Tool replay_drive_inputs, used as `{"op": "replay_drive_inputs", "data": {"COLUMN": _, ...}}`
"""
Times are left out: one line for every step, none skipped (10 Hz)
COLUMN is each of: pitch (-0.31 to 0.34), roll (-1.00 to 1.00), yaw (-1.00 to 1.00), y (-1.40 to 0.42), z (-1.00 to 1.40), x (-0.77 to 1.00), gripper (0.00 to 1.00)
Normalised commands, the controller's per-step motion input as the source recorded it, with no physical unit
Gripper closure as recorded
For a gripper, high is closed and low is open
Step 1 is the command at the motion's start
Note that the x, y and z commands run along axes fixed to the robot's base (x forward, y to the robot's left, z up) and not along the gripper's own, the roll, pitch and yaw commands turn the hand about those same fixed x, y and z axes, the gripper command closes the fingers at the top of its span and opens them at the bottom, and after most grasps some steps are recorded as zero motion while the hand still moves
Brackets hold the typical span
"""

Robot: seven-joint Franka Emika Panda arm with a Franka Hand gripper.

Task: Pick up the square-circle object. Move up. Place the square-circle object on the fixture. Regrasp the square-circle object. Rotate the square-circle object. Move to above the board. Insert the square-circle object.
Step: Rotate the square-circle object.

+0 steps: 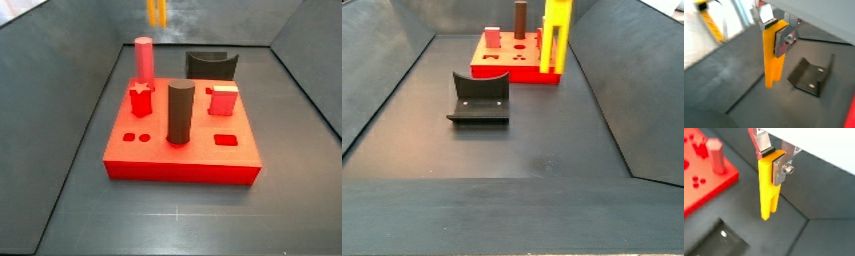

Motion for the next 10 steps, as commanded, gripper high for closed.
{"op": "replay_drive_inputs", "data": {"pitch": 0.051, "roll": -1.00, "yaw": -0.98, "y": 0.02, "z": 0.03, "x": 0.00, "gripper": 1.00}}
{"op": "replay_drive_inputs", "data": {"pitch": 0.108, "roll": -1.00, "yaw": -0.95, "y": 0.01, "z": 0.03, "x": -0.04, "gripper": 1.00}}
{"op": "replay_drive_inputs", "data": {"pitch": 0.096, "roll": -0.79, "yaw": -0.70, "y": 0.02, "z": 0.03, "x": -0.04, "gripper": 1.00}}
{"op": "replay_drive_inputs", "data": {"pitch": 0.079, "roll": -0.55, "yaw": -0.46, "y": 0.01, "z": 0.03, "x": -0.02, "gripper": 1.00}}
{"op": "replay_drive_inputs", "data": {"pitch": 0.071, "roll": -0.42, "yaw": -0.33, "y": 0.00, "z": 0.04, "x": -0.01, "gripper": 1.00}}
{"op": "replay_drive_inputs", "data": {"pitch": 0.064, "roll": -0.21, "yaw": -0.12, "y": 0.01, "z": 0.04, "x": 0.01, "gripper": 1.00}}
{"op": "replay_drive_inputs", "data": {"pitch": 0.017, "roll": -0.05, "yaw": -1.00, "y": 0.03, "z": 0.00, "x": -0.14, "gripper": 1.00}}
{"op": "replay_drive_inputs", "data": {"pitch": 0.012, "roll": -0.04, "yaw": -1.00, "y": 0.03, "z": -0.01, "x": -0.13, "gripper": 1.00}}
{"op": "replay_drive_inputs", "data": {"pitch": 0.006, "roll": -0.04, "yaw": -1.00, "y": 0.02, "z": 0.01, "x": -0.10, "gripper": 1.00}}
{"op": "replay_drive_inputs", "data": {"pitch": 0.004, "roll": -0.05, "yaw": -1.00, "y": 0.02, "z": 0.02, "x": -0.09, "gripper": 1.00}}
